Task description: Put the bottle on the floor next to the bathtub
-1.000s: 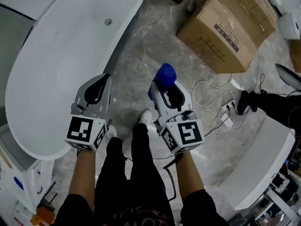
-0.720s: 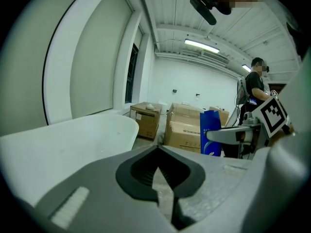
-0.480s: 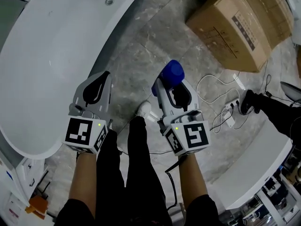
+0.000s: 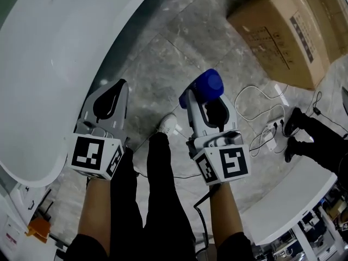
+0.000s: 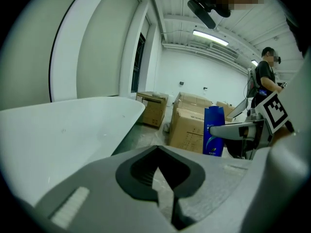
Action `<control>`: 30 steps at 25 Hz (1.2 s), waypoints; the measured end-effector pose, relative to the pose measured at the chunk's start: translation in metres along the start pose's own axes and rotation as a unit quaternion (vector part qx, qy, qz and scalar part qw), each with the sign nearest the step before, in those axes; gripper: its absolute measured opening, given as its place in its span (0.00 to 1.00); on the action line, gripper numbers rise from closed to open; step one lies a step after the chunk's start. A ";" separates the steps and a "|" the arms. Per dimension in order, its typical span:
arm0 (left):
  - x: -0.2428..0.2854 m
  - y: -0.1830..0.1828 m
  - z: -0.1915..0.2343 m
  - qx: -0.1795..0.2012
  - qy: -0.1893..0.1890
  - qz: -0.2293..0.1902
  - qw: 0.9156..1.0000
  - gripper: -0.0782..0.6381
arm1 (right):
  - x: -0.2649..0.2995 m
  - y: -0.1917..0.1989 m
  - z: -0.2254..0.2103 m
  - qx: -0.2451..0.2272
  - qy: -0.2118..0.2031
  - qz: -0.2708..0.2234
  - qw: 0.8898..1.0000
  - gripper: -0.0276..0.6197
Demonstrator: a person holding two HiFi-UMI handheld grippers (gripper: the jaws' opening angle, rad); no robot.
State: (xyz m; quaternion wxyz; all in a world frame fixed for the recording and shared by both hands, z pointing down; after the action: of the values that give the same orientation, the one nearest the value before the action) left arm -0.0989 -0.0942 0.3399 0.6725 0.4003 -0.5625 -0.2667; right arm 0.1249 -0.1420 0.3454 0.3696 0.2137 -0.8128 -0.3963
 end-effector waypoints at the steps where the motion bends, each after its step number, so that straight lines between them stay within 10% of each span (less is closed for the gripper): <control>1: 0.002 0.005 0.000 0.001 -0.003 0.002 1.000 0.11 | 0.002 0.005 -0.003 -0.001 -0.003 0.003 1.000 0.32; 30: 0.025 0.118 0.005 -0.027 -0.031 0.017 0.999 0.11 | 0.061 0.100 -0.015 -0.019 -0.040 0.017 0.999 0.32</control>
State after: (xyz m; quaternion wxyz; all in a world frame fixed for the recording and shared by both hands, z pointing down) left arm -0.1089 -0.0525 0.4530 0.6695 0.3643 -0.5825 -0.2824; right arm 0.0926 -0.1289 0.4582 0.3475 0.1771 -0.8225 -0.4139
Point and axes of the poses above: the fingertips, and each gripper's own axes: x forward along the fingers, z to its left, y out of its underside, the point moved 8 cm from there along -x, backward along the fingers, and after that the axes turned 8 degrees about x, right-handed, at the moved point
